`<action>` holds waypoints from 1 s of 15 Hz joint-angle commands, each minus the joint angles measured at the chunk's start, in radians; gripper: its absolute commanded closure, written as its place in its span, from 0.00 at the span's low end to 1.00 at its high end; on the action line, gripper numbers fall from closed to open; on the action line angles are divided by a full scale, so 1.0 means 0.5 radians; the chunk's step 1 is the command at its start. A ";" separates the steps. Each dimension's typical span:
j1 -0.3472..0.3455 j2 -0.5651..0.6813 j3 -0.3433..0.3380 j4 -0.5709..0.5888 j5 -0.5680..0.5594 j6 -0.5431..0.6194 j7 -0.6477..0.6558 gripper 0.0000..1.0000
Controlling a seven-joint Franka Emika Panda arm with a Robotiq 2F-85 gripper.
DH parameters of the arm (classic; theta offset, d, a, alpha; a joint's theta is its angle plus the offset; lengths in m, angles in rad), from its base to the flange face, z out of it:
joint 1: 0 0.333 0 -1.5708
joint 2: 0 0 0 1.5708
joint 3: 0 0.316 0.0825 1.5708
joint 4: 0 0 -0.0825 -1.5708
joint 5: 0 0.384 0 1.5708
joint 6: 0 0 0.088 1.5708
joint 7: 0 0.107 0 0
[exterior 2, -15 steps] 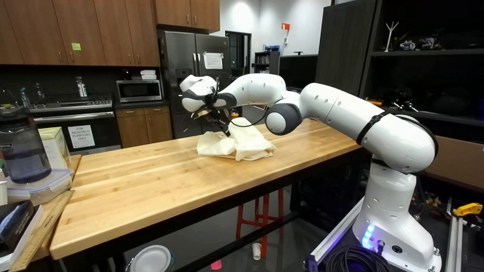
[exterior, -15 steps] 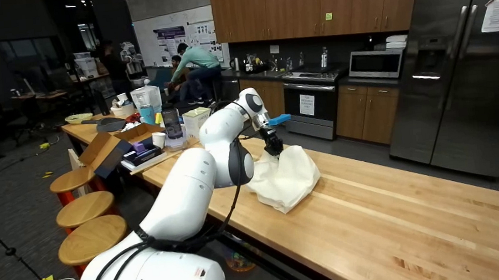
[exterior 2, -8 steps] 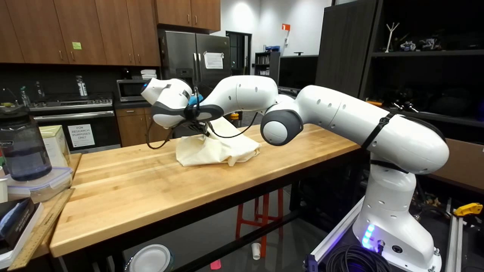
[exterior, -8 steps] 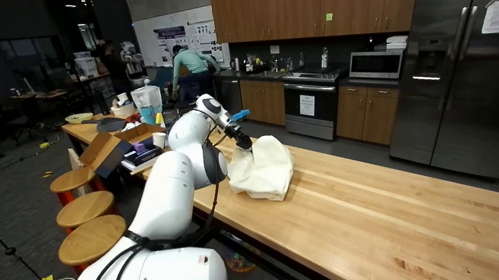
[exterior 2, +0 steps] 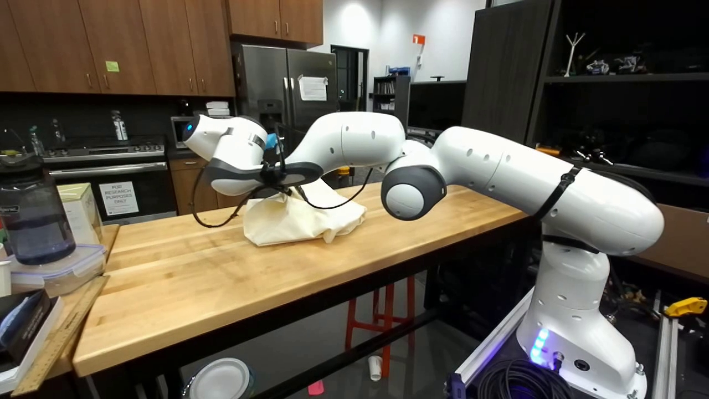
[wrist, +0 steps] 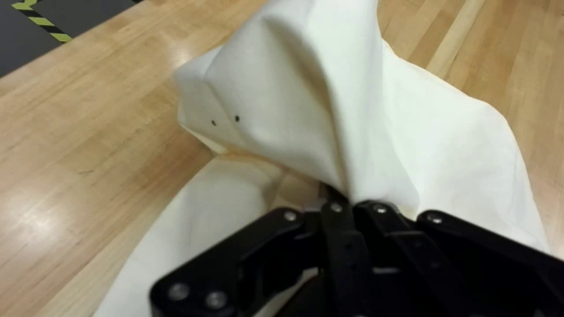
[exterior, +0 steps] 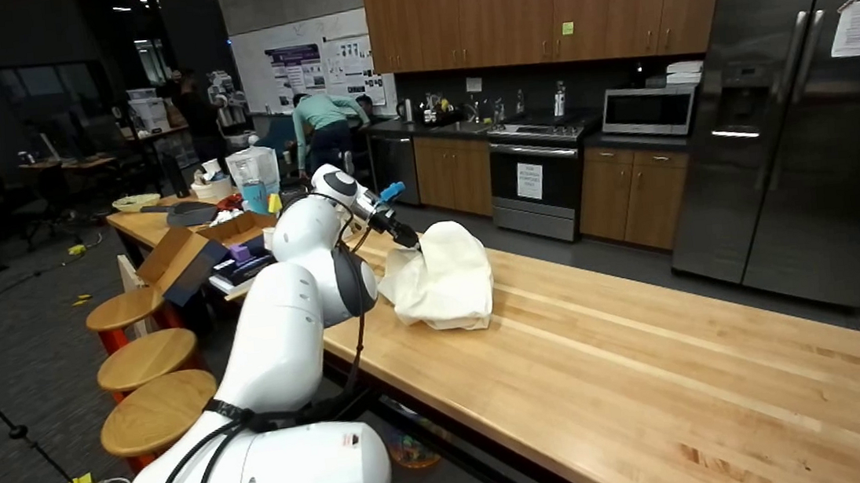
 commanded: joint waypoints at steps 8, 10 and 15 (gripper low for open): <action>-0.401 -0.040 -0.013 -0.072 0.079 -0.021 0.101 0.99; -0.521 -0.052 0.011 -0.073 0.149 -0.055 0.159 0.99; -0.777 -0.092 0.038 -0.068 0.368 -0.144 0.343 0.99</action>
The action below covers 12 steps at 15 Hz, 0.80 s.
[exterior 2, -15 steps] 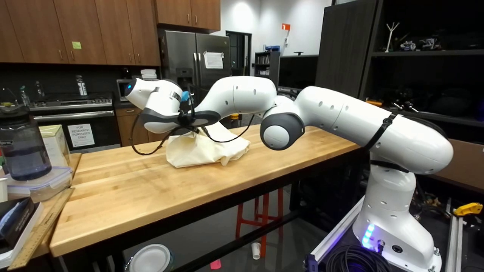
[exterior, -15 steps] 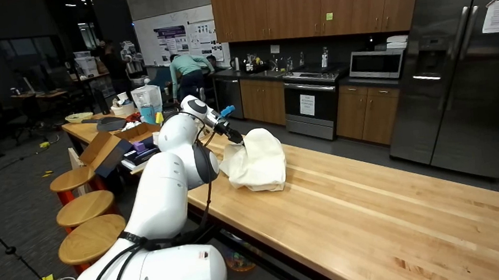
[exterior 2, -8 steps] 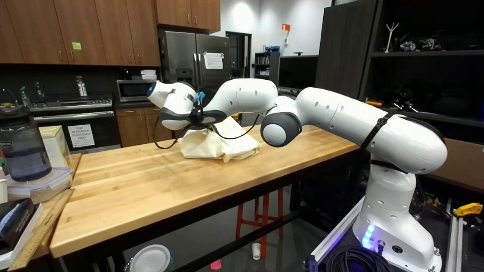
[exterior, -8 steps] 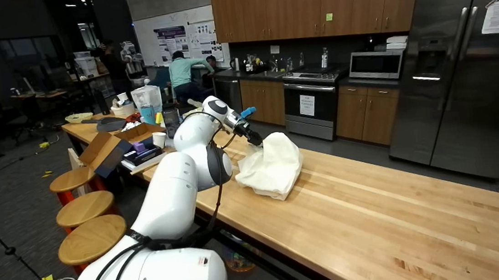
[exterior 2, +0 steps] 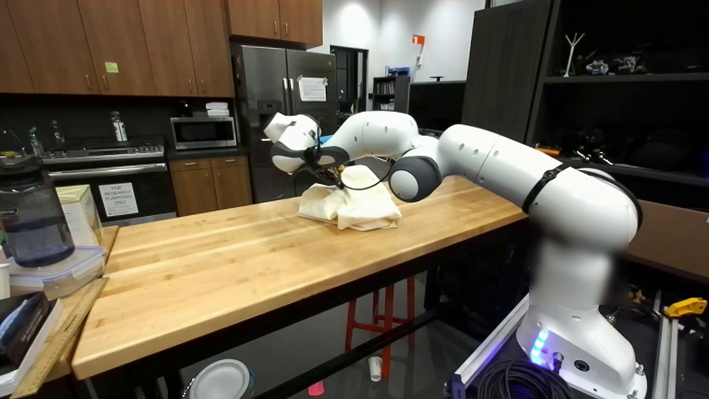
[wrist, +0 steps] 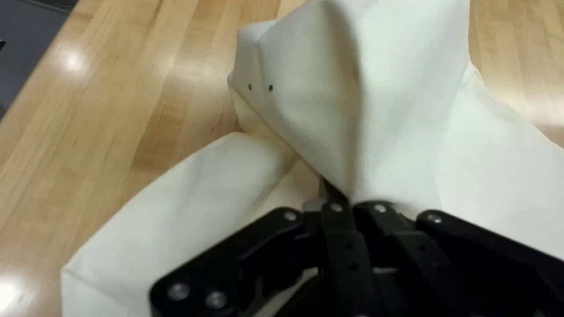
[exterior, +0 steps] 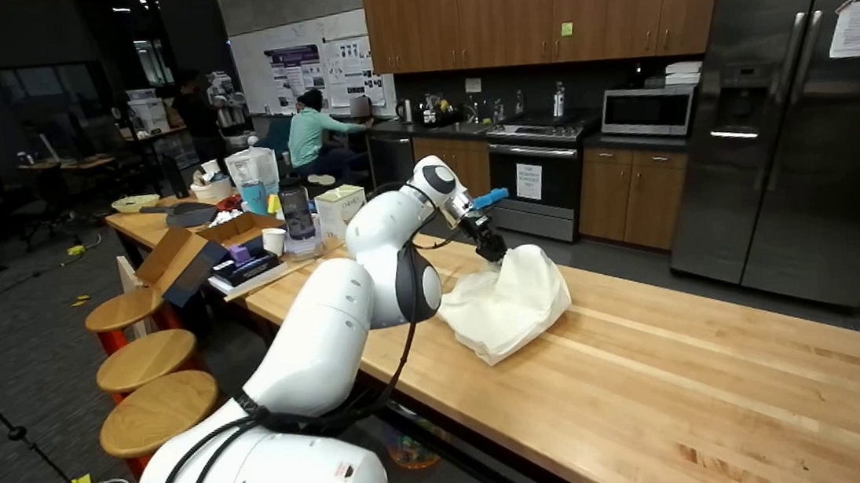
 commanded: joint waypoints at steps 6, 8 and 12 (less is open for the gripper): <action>-0.337 -0.159 0.053 -0.051 0.311 -0.148 0.392 0.99; -0.337 -0.166 0.077 -0.068 0.380 -0.159 0.436 0.99; -0.178 -0.148 0.142 -0.069 0.442 -0.120 0.393 0.99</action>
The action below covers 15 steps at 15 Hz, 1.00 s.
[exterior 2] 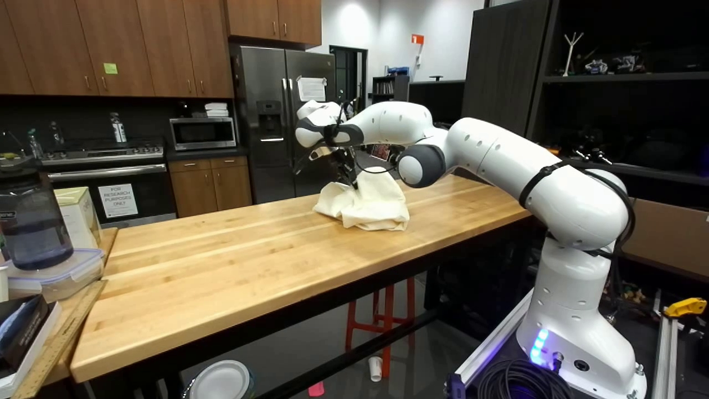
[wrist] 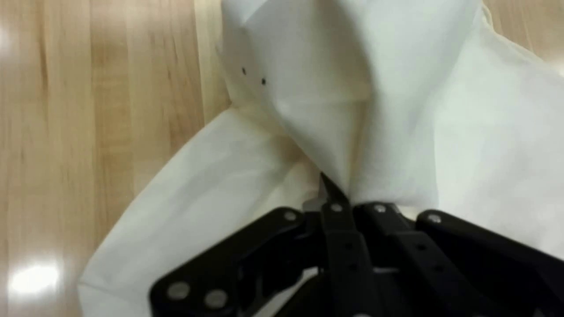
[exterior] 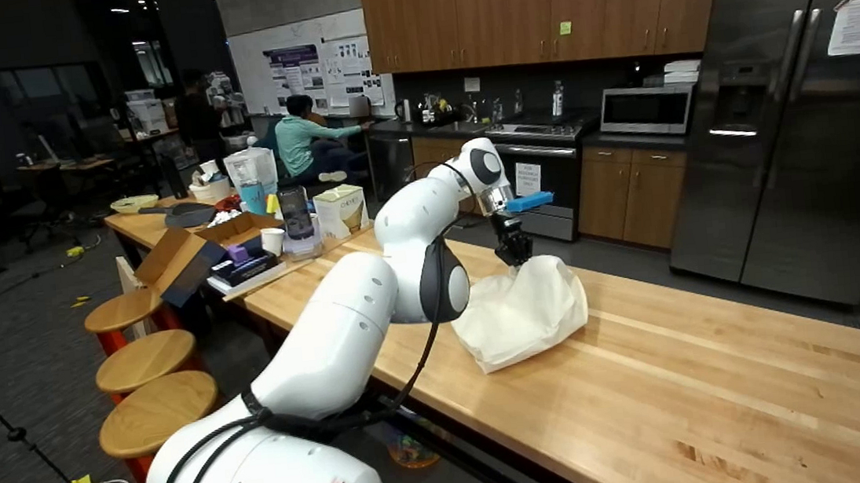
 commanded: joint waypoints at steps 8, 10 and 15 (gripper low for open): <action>0.664 0.105 0.016 0.062 -0.268 -0.176 -0.248 0.99; 0.789 0.107 -0.006 0.070 -0.386 -0.179 -0.388 0.99; 1.017 0.092 -0.076 0.106 -0.592 -0.106 -0.684 0.99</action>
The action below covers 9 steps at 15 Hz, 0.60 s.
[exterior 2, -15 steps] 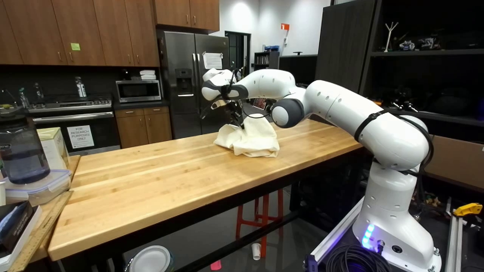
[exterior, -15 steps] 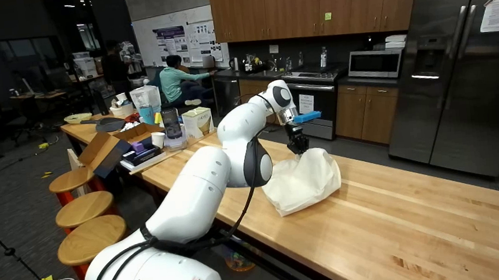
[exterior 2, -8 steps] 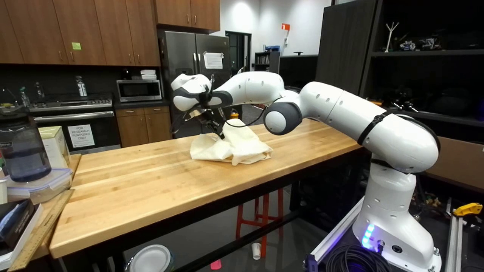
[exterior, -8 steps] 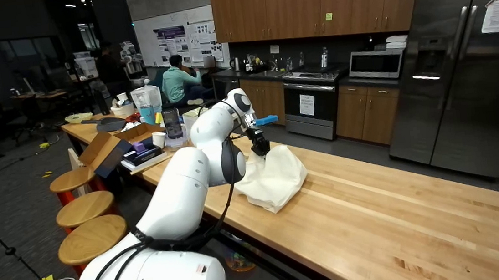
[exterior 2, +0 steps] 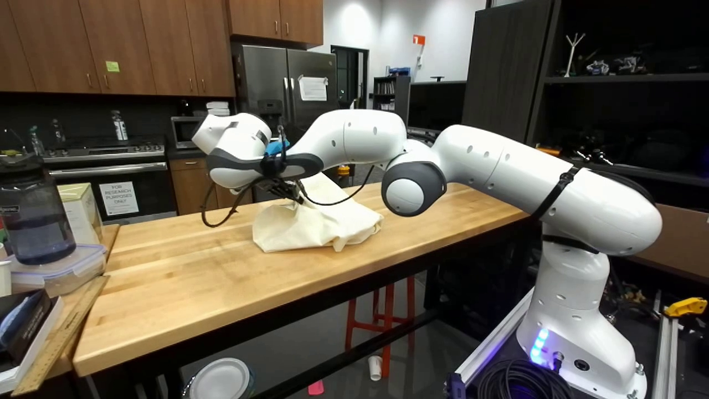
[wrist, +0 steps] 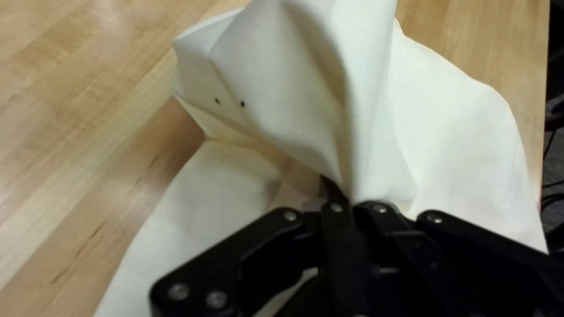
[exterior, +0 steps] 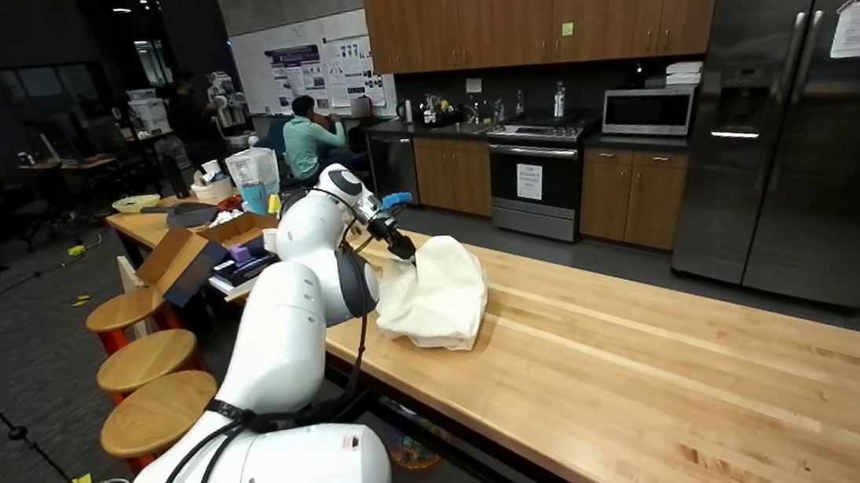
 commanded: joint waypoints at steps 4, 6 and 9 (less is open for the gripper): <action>0.104 -0.089 -0.083 -0.049 -0.108 0.160 -0.191 0.99; 0.052 -0.085 -0.088 -0.038 -0.097 0.206 -0.169 0.99; -0.043 -0.067 -0.113 -0.033 -0.101 0.270 -0.120 0.99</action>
